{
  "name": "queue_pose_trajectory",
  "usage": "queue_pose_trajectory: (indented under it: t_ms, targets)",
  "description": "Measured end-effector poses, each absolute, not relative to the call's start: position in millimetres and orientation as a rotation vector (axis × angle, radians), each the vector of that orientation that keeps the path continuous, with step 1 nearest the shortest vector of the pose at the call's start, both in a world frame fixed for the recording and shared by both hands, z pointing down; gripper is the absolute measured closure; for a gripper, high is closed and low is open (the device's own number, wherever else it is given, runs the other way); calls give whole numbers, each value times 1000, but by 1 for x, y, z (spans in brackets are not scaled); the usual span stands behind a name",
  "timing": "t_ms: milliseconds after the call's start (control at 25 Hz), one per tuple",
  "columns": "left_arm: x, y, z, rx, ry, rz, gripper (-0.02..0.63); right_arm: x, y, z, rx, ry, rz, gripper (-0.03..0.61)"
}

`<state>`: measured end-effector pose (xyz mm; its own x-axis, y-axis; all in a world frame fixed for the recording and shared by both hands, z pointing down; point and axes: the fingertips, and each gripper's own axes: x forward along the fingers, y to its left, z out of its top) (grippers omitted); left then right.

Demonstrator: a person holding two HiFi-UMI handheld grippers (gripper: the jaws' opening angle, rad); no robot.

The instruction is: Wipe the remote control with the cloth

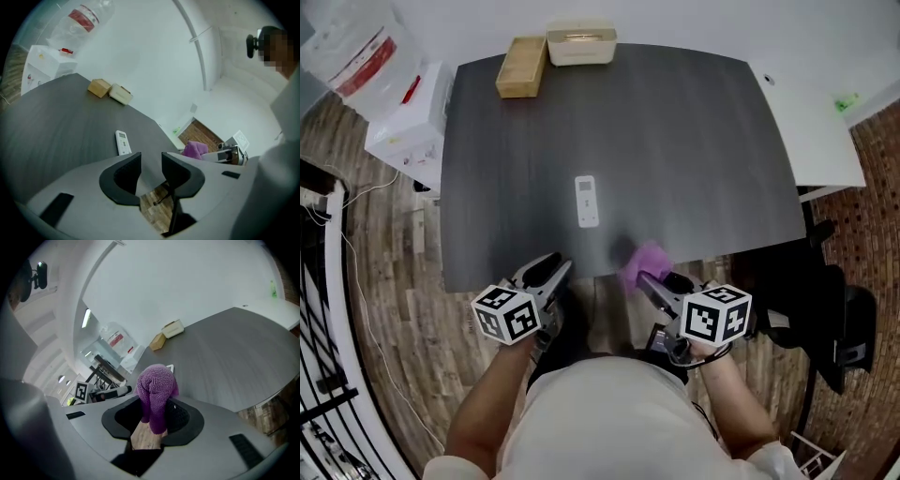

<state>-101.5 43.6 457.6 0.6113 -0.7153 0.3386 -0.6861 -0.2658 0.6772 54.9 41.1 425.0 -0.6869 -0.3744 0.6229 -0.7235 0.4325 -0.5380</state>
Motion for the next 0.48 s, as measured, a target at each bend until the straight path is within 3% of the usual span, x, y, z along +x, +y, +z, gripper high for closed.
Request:
queue_pose_trajectory:
  t_ms: [480]
  targets:
    - [-93, -15, 513, 1931, -1005, 113, 491, 13, -20, 465, 901, -2169, 1090, 457]
